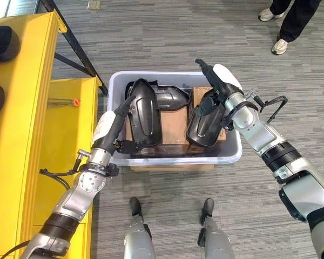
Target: Move parts from the plastic box to the shelf.
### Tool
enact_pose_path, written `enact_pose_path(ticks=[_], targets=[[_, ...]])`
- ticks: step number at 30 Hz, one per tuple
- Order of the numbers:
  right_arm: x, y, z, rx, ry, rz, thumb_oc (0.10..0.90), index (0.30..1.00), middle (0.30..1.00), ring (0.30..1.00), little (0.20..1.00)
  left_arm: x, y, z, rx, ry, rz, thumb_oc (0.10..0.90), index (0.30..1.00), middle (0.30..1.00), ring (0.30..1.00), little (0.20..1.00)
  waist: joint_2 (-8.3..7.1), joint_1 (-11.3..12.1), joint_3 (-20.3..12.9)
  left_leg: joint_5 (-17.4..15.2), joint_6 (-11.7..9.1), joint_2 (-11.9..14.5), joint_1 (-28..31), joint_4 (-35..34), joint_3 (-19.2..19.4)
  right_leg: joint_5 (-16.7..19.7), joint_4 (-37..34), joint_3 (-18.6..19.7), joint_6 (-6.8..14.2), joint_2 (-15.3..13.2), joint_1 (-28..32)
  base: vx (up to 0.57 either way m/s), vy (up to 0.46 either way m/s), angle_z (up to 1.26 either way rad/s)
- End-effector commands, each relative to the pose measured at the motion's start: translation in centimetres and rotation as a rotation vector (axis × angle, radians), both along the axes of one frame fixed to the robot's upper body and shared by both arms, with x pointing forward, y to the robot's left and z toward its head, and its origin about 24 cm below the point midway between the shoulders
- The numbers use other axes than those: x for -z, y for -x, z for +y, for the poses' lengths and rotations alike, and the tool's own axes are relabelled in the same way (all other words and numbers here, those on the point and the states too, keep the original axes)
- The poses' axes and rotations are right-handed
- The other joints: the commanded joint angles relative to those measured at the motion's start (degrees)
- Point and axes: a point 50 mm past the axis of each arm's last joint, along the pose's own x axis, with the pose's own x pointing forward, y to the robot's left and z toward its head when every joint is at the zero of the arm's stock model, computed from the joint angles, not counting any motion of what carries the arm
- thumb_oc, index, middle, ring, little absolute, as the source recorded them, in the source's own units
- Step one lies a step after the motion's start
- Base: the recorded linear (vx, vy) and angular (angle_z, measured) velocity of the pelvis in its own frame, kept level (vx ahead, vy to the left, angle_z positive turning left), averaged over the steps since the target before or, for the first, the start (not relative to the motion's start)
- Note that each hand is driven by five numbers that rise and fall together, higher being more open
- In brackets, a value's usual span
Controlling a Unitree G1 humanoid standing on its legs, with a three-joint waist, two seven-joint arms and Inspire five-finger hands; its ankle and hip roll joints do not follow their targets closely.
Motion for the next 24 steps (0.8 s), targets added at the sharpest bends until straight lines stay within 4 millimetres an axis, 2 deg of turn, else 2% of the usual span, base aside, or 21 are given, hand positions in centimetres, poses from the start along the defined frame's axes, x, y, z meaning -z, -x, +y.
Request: enact_pose_path(ticks=[1, 10, 17, 24], targets=[[-4.6, 0.0, -0.3, 0.025, -0.048, -0.197, 0.9, 1.0, 1.0, 1.0, 1.0, -4.2, -0.6, -1.0, 0.051, 0.016, -0.204, 0.9, 1.0, 1.0, 1.0, 1.0, -1.81, 0.97, -2.18, -5.85, 1.03, -0.3, -4.13, 8.45, -2.54, -7.96, 8.15, 0.78, -0.91, -2.21, -2.57, 0.0, 0.0, 0.0], [-2.6, -0.7, -0.8, 0.079, -0.116, -0.125, 0.9, 1.0, 1.0, 1.0, 1.0, -4.0, -0.9, -1.4, 0.054, 0.028, -0.193, 0.9, 1.0, 1.0, 1.0, 1.0, -2.18, 1.25, -1.66, -5.99, 1.13, -0.13, -4.6, 9.06, -2.7, -7.82, 8.14, 0.77, -0.97, -2.03, -2.53, 0.0, 0.0, 0.0], [-0.7, -0.3, 0.8, 0.026, -0.164, -0.074, 0.9, 1.0, 1.0, 1.0, 1.0, -3.6, -1.1, -1.4, 0.038, 0.03, -0.177, 0.9, 1.0, 1.0, 1.0, 1.0, -2.78, 1.19, -1.53, -6.15, 1.1, 0.12, -4.74, 9.38, -2.61, -7.8, 8.11, 0.74, -1.02, -1.79, -2.53, 0.0, 0.0, 0.0], [0.9, 0.1, 1.4, 0.002, -0.176, -0.037, 0.9, 1.0, 1.0, 1.0, 1.0, -3.4, -1.1, -1.5, 0.031, 0.032, -0.172, 0.9, 1.0, 1.0, 1.0, 1.0, -3.1, 1.12, -1.37, -6.49, 1.14, 0.36, -4.92, 10.09, -2.77, -7.8, 8.08, 0.8, -1.02, -1.69, -2.31, 0.0, 0.0, 0.0]])
